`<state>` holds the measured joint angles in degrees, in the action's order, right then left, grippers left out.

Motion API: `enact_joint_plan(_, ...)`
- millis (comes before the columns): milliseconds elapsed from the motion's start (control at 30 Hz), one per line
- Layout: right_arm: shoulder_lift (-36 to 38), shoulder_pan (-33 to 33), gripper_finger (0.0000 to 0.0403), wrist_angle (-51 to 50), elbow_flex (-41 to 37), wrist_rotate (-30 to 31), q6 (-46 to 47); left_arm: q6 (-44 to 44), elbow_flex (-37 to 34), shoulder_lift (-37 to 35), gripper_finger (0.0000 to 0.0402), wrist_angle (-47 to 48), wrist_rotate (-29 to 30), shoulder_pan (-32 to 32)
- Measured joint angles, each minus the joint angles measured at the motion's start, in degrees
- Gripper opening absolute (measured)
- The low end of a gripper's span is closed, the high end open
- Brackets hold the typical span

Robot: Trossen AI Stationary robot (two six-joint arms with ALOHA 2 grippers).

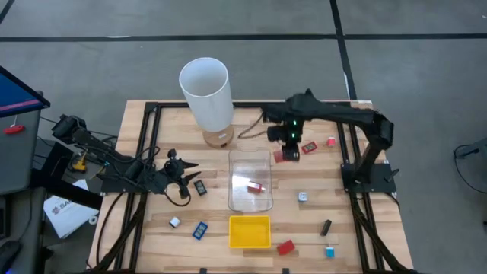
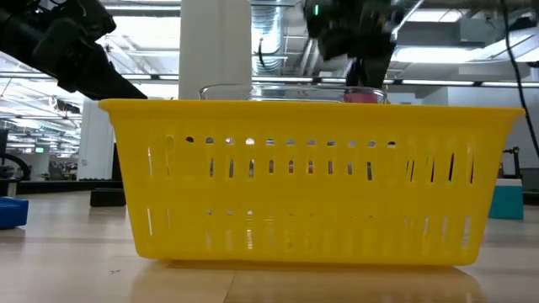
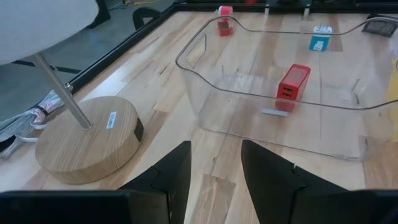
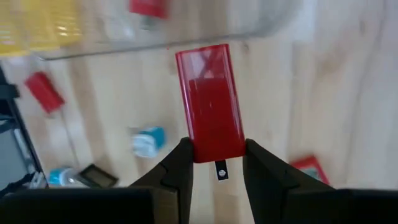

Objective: Pick & Place Office items
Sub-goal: Put the red charger adapter into the transparent bin

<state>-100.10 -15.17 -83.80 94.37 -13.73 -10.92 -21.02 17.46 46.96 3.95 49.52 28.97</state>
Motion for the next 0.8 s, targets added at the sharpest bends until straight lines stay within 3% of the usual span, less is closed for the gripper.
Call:
enact_joint_plan(200,4.6,13.2,0.0102,13.0,0.0,2.2,12.9,-0.3,0.0,0.0,0.0136,0.2,0.0,0.0)
enact_joint_plan(400,3.0,21.8,0.0102,18.4,0.1,14.7,19.0,-1.1,0.0,0.0,0.0136,-0.1,0.0,0.0)
enact_joint_plan(500,-0.1,23.0,0.0102,20.2,0.0,18.2,20.5,-1.6,0.0,0.0,0.0136,-0.2,-0.1,0.0)
enact_joint_plan(800,-7.1,17.5,0.0102,23.6,0.0,17.2,16.9,-1.9,0.0,0.0,0.0136,0.1,-0.2,0.0)
